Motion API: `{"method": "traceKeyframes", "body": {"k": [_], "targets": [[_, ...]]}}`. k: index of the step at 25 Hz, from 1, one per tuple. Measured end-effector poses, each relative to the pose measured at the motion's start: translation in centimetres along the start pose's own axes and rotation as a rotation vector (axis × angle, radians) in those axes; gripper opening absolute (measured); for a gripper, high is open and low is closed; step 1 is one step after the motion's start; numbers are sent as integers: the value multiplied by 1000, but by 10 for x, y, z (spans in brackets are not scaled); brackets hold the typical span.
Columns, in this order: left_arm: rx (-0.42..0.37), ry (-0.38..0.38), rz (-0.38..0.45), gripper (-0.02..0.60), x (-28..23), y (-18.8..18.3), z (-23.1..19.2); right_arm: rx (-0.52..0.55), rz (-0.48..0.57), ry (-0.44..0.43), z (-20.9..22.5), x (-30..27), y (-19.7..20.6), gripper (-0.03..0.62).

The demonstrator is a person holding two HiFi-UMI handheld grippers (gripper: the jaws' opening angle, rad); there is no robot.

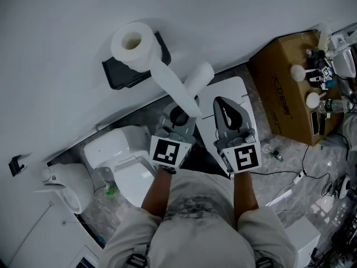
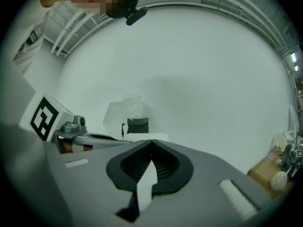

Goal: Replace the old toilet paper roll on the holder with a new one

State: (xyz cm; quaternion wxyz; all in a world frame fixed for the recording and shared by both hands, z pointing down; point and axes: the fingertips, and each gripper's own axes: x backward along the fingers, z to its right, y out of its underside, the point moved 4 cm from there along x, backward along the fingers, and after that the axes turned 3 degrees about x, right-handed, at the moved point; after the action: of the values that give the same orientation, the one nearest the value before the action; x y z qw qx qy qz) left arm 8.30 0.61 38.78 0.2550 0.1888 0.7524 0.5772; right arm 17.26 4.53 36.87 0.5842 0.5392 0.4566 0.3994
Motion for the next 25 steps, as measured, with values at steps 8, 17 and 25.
{"method": "traceKeyframes", "body": {"k": [8,17,25], "targets": [[-8,-50,31,14,31,-10,15,9,34,-46,-10,20,-7,2],[-28,-122,75,14,66,-32,5,31,65,-116,-26,12,-22,2],[-33,-155,99,14,88,-48,-9,43,89,-164,-39,-8,-39,2]]}}
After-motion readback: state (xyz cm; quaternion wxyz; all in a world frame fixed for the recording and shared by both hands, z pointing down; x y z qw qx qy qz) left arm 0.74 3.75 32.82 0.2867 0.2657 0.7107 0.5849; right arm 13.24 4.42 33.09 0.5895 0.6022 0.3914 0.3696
